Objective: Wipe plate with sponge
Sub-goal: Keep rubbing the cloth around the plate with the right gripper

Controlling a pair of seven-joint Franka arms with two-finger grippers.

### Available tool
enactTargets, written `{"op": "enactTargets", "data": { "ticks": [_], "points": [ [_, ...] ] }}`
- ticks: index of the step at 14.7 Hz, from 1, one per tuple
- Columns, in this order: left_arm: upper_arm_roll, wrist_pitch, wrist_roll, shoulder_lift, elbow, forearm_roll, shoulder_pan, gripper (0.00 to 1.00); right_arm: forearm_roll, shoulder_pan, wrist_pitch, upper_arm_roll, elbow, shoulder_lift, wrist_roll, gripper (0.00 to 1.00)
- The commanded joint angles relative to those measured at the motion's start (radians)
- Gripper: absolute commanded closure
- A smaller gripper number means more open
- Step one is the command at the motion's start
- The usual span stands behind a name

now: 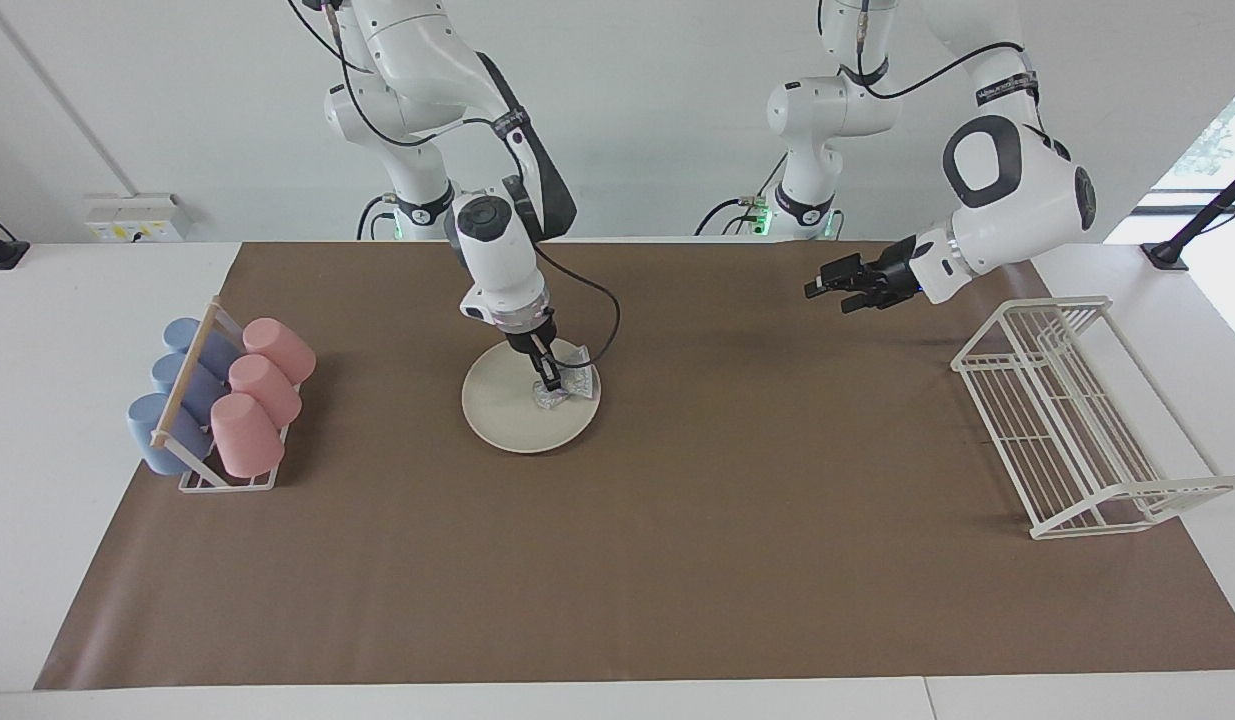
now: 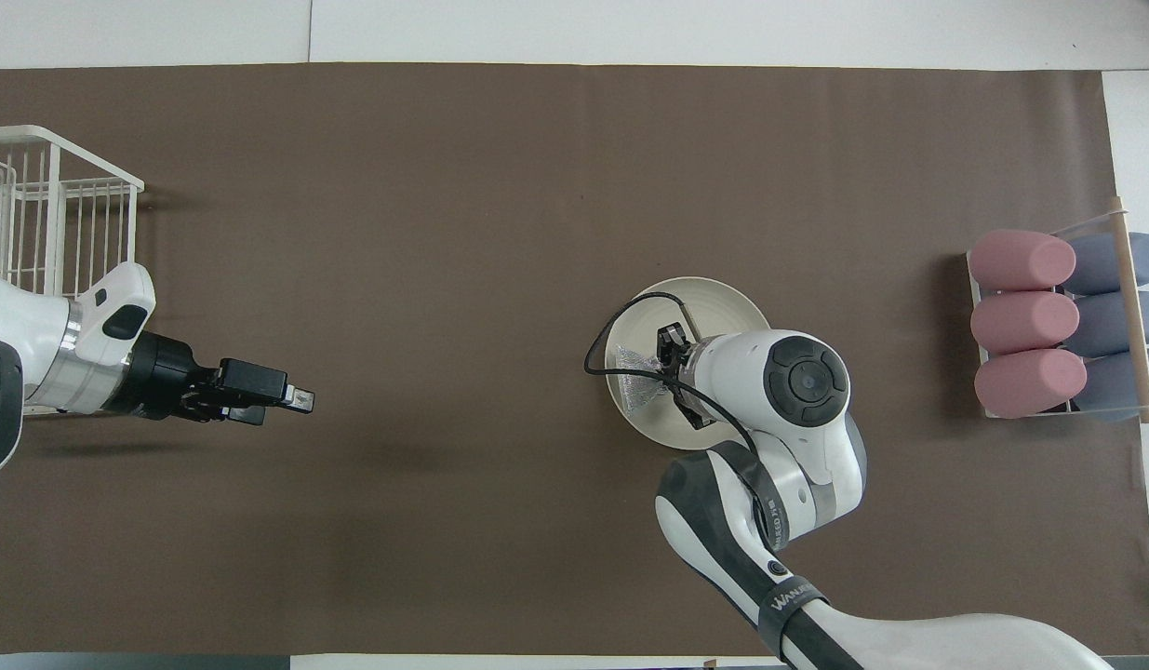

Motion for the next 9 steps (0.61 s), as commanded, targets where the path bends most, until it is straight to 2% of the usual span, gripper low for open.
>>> {"op": "enactTargets", "data": {
  "ticks": [1,6,9],
  "points": [
    [-0.004,0.011,-0.018,-0.007,0.003,0.02,0.001,0.0,0.007,-0.02,0.02,0.001,-0.015,0.021,-0.087,1.0],
    [-0.004,0.015,-0.018,-0.007,0.003,0.02,0.001,0.0,0.007,-0.142,-0.015,0.001,-0.015,0.016,-0.356,1.0],
    [-0.004,0.017,-0.026,-0.006,0.003,0.02,0.001,0.0,0.007,-0.18,-0.014,-0.001,-0.015,0.016,-0.428,1.0]
  ]
}}
